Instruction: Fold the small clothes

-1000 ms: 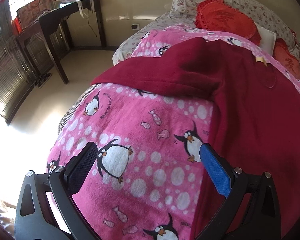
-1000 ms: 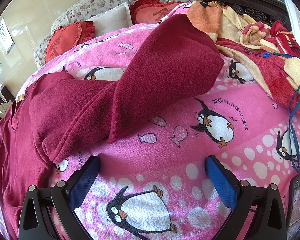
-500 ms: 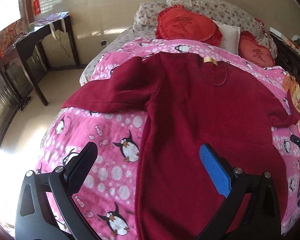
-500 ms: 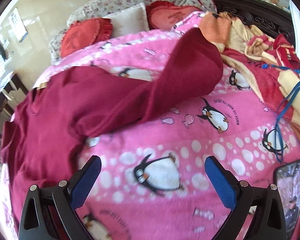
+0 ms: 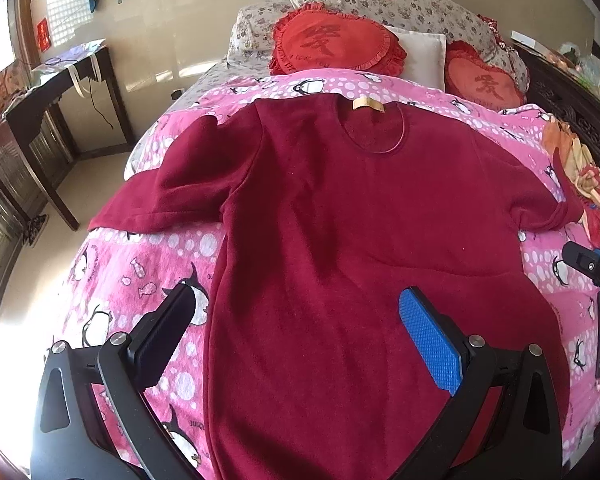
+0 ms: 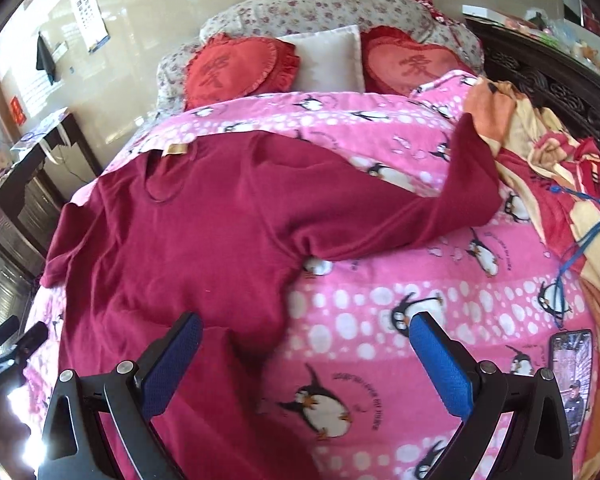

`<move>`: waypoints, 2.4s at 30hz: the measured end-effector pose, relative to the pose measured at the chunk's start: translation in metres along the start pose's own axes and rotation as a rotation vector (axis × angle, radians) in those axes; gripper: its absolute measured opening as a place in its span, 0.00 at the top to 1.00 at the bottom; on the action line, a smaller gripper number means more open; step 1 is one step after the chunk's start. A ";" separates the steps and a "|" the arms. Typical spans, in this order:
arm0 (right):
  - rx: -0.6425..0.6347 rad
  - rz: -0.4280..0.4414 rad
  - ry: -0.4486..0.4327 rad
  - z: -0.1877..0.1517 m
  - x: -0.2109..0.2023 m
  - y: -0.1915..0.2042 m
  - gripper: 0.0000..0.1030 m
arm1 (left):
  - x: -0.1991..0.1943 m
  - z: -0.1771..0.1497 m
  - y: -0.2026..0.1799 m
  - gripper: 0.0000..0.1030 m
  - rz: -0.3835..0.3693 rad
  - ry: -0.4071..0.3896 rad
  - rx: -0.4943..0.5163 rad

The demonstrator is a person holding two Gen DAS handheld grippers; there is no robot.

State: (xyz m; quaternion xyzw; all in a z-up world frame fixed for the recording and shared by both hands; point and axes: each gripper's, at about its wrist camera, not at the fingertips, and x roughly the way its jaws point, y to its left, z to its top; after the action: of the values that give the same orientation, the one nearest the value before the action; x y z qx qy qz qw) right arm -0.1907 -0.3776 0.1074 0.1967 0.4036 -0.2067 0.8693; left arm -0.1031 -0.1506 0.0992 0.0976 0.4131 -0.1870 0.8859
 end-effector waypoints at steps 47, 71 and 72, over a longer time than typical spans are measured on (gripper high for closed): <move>-0.131 0.096 0.054 0.019 0.049 0.091 0.00 | 0.047 0.022 0.037 0.01 0.056 0.059 -0.105; -0.181 0.107 0.085 0.017 0.060 0.113 0.00 | 0.051 0.023 0.053 0.01 0.068 0.068 -0.139; -0.181 0.108 0.086 0.017 0.060 0.114 0.00 | 0.051 0.023 0.053 0.01 0.068 0.068 -0.140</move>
State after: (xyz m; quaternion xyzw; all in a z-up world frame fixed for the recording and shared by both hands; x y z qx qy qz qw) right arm -0.0854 -0.3033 0.0905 0.1475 0.4465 -0.1139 0.8752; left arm -0.0351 -0.1226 0.0758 0.0557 0.4515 -0.1240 0.8819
